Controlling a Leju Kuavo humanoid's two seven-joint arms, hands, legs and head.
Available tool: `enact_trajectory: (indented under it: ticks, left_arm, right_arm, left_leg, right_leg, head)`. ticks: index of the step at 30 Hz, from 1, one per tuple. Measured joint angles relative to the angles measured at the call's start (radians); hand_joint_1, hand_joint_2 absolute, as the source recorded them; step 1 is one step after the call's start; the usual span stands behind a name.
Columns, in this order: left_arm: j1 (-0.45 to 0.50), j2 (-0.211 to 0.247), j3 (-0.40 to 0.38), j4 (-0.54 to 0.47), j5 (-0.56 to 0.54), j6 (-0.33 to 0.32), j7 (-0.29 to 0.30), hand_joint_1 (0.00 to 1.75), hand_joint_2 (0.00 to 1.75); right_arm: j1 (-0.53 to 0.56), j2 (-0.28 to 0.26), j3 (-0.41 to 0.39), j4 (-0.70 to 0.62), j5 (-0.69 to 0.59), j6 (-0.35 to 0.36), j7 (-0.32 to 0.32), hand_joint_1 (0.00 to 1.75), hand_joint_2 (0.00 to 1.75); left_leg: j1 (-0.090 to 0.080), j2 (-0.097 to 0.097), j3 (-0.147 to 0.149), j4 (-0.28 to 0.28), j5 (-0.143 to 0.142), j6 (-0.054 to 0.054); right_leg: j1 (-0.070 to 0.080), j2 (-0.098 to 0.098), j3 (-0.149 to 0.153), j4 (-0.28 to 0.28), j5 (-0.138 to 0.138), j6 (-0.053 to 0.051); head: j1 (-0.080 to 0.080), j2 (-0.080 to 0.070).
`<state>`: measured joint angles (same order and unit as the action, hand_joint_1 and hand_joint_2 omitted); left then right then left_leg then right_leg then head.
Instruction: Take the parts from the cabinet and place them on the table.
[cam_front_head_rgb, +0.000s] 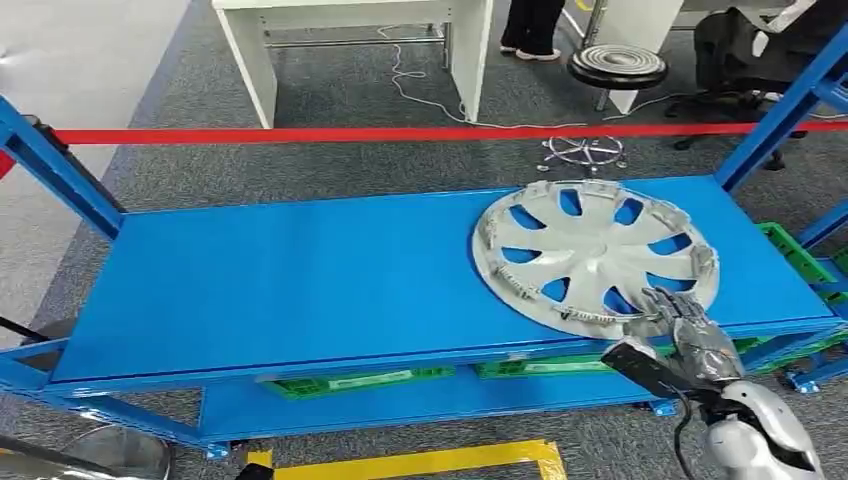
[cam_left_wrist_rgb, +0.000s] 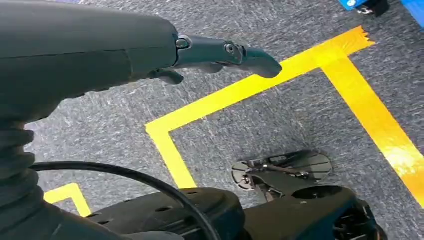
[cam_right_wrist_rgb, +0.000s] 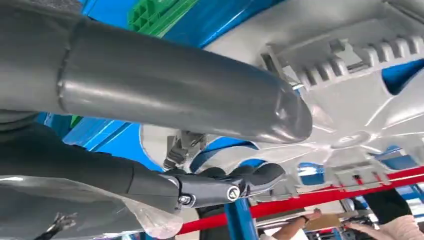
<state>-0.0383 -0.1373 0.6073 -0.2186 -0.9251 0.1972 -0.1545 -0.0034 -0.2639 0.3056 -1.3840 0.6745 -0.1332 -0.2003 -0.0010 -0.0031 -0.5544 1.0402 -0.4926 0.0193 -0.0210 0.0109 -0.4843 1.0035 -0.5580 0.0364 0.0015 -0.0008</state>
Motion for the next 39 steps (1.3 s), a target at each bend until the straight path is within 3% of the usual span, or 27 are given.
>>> enact_trajectory:
  ticks: [14, 34, 39]
  left_arm:
    - [-0.003, -0.009, -0.001, 0.001, -0.016, 0.005, 0.009, 0.0, 1.75]
    - [-0.004, -0.015, -0.005, 0.002, -0.028, 0.005, 0.003, 0.0, 1.75]
    - [-0.004, -0.015, -0.005, 0.002, -0.034, 0.005, 0.003, 0.0, 1.75]
  right_arm:
    - [-0.051, -0.062, -0.003, 0.051, -0.027, 0.036, -0.013, 0.0, 1.75]
    - [-0.072, -0.076, -0.028, 0.086, -0.046, 0.047, 0.001, 0.0, 1.75]
    - [-0.082, -0.084, -0.037, 0.103, -0.068, 0.08, -0.005, 0.0, 1.75]
  left_leg:
    - [0.0, 0.0, 0.001, 0.0, 0.001, 0.0]
    - [0.0, 0.0, 0.002, 0.0, 0.001, 0.001]
    - [0.0, 0.0, 0.003, 0.0, 0.0, 0.001]
  right_leg:
    - [0.0, 0.0, 0.002, -0.001, 0.002, 0.003]
    - [0.0, 0.0, 0.005, -0.004, 0.003, 0.003]
    - [0.0, 0.0, 0.005, -0.004, 0.002, 0.003]
  head:
    - [0.0, 0.0]
    - [0.0, 0.0]
    - [0.0, 0.0]
